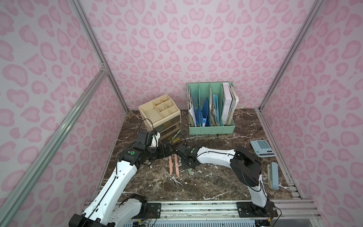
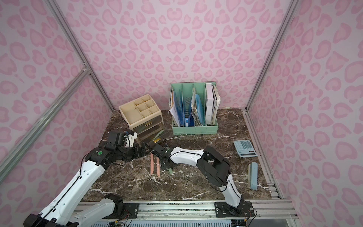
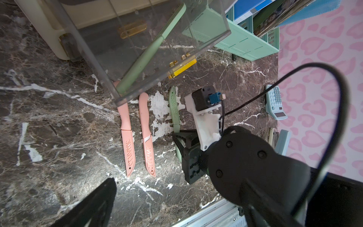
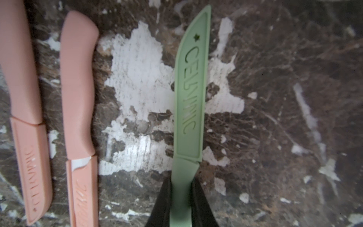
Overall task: Place the fruit knives into the drawer by color
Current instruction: Pick up the fruit knife from the center of the board.
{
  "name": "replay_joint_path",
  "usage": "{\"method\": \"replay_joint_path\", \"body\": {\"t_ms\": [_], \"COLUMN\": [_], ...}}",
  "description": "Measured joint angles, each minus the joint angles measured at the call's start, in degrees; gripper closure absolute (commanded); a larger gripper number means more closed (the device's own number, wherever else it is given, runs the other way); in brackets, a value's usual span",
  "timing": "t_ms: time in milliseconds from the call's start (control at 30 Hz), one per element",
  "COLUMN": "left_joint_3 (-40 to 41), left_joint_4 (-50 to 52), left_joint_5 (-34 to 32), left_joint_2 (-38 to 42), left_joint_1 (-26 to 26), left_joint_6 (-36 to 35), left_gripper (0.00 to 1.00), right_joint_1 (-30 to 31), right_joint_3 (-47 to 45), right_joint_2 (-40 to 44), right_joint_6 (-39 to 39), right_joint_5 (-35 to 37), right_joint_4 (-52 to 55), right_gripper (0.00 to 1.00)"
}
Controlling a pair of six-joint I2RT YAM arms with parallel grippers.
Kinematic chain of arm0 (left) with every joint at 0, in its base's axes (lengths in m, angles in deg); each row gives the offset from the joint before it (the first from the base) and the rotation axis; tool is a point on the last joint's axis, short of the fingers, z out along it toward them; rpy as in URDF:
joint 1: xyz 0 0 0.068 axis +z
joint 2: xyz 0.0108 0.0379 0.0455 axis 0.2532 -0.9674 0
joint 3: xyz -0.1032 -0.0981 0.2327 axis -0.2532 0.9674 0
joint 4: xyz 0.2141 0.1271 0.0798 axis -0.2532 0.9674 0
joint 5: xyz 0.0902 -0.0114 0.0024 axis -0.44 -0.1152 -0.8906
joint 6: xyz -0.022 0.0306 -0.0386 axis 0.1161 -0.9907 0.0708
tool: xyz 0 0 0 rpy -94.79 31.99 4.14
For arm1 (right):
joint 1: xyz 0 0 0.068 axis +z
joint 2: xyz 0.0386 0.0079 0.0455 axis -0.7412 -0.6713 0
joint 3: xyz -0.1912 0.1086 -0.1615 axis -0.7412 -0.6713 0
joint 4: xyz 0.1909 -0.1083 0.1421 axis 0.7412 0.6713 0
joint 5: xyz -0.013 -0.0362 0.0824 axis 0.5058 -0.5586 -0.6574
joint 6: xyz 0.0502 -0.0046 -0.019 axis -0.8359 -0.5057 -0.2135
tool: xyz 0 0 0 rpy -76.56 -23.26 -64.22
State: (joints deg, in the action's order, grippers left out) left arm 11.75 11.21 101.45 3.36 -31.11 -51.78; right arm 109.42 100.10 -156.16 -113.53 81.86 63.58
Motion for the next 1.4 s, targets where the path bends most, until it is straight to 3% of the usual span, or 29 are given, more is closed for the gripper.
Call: {"method": "replay_joint_path", "body": {"t_ms": [133, 1400], "left_joint_3": [-0.13, -9.14], "left_joint_4": [0.02, 0.24], "left_joint_5": [0.0, -1.36], "left_joint_2": [-0.42, -6.69], "left_joint_1": [0.0, 0.0], "left_joint_6": [0.0, -1.51], "left_gripper": [0.01, 0.01], "right_joint_1": [-0.2, -3.96], "right_joint_3": [-0.35, -4.15], "right_joint_2": [0.52, 13.07], "right_joint_6": [-0.07, -0.76], "right_joint_5": [-0.09, -4.57], "right_joint_4": [-0.42, 2.67], "right_gripper": [1.0, 1.0]}}
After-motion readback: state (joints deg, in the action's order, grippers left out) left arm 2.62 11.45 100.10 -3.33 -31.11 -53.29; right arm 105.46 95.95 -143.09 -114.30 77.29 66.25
